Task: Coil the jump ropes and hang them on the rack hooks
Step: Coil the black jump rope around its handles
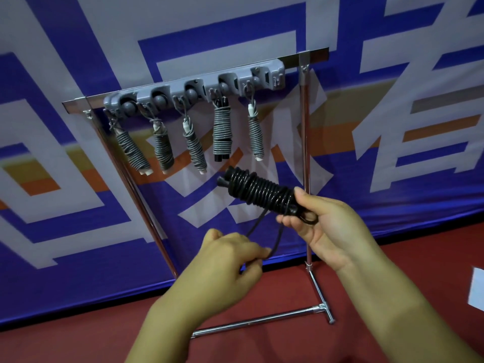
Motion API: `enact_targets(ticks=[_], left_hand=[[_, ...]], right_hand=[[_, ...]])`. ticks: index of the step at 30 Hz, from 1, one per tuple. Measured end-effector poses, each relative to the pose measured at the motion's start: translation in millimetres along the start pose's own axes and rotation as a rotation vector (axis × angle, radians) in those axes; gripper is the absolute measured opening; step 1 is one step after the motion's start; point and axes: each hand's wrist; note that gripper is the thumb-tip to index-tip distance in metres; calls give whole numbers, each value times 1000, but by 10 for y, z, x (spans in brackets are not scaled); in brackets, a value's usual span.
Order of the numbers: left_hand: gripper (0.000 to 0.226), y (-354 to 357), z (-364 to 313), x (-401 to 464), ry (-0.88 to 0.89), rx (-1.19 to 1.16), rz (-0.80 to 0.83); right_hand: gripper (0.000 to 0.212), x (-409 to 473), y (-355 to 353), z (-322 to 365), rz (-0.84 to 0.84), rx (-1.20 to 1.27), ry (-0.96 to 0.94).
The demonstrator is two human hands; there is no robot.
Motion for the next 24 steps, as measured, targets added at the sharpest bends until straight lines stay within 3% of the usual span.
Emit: enact_targets(ticks=[2,5,9,15,19,24], left_hand=[[39,32,27,-31,-33,-6,-18],[28,58,22,-85,-68,-106,-184],[25,140,-64,-29,-253,-221,-314],[13,310,23,124,-323,7,-474],[8,275,145,237,-257,173,-676],[16,241,280,227,-358,-61,-747]], right_hand=[[23,-8,-28,-8,-27,-87,-81],[24,-24,-44,49,-15,-145,-127],[24,-60,33,46,47,-168,-148],[23,-187,115,-22,97,-284,-172],[19,-271,153,-67,141,-375,-269],[20,-290,122,-28,164,-488,-279]])
Point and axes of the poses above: each hand's wrist, its own x-axis towards the middle knuckle, its own y-axis out of the palm, z = x × y, and after that the axes turned 13 degrees about y, right-handed
